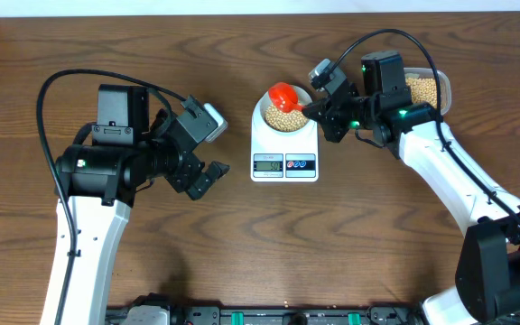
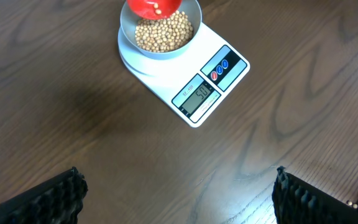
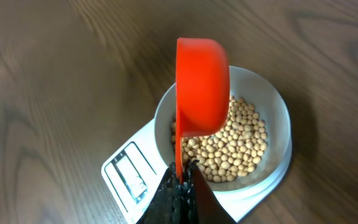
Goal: Scoop item into bowl and weigh 50g on scale
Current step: 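Move the empty scoop right with the right gripper over the soybean tub, then carry the scoop down and right, lowering it to the table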
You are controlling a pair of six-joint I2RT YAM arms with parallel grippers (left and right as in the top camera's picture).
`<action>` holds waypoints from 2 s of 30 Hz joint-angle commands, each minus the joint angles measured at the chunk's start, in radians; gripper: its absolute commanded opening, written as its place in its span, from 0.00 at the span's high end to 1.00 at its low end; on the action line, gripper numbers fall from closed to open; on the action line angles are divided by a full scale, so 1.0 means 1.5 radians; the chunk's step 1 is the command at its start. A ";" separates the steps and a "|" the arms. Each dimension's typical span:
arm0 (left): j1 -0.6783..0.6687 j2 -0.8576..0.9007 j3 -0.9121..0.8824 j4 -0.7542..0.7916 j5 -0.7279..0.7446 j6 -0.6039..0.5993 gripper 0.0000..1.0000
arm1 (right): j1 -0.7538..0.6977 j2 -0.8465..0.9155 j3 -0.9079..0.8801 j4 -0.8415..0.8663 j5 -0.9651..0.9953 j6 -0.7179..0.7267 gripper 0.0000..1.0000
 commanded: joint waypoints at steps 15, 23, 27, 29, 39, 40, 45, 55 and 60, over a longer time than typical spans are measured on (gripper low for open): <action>0.003 -0.005 0.011 -0.002 0.011 0.006 0.02 | -0.116 -0.047 0.013 -0.008 -0.115 0.053 0.99; 0.003 -0.005 0.011 -0.002 0.011 0.006 0.02 | -0.238 -0.129 0.013 -0.121 0.076 -0.025 0.99; 0.003 -0.005 0.011 -0.002 0.011 0.006 0.02 | -0.259 -0.140 0.013 -0.159 0.250 -0.093 0.99; 0.003 -0.005 0.011 -0.002 0.011 0.006 0.02 | -0.256 -0.138 0.013 -0.170 0.313 -0.124 0.99; 0.003 -0.005 0.011 -0.002 0.011 0.006 0.02 | -0.252 -0.135 0.013 -0.175 0.408 -0.137 0.99; 0.003 -0.005 0.011 -0.002 0.011 0.006 0.02 | -0.252 -0.135 0.013 -0.175 0.417 -0.137 0.99; 0.003 -0.005 0.011 -0.002 0.011 0.006 0.02 | -0.252 -0.135 0.013 -0.164 0.449 -0.137 0.98; 0.003 -0.005 0.011 -0.002 0.011 0.006 0.02 | -0.233 -0.135 0.013 -0.134 0.475 -0.136 0.95; 0.003 -0.005 0.011 -0.002 0.011 0.006 0.02 | -0.200 -0.135 0.013 -0.124 0.475 -0.136 0.93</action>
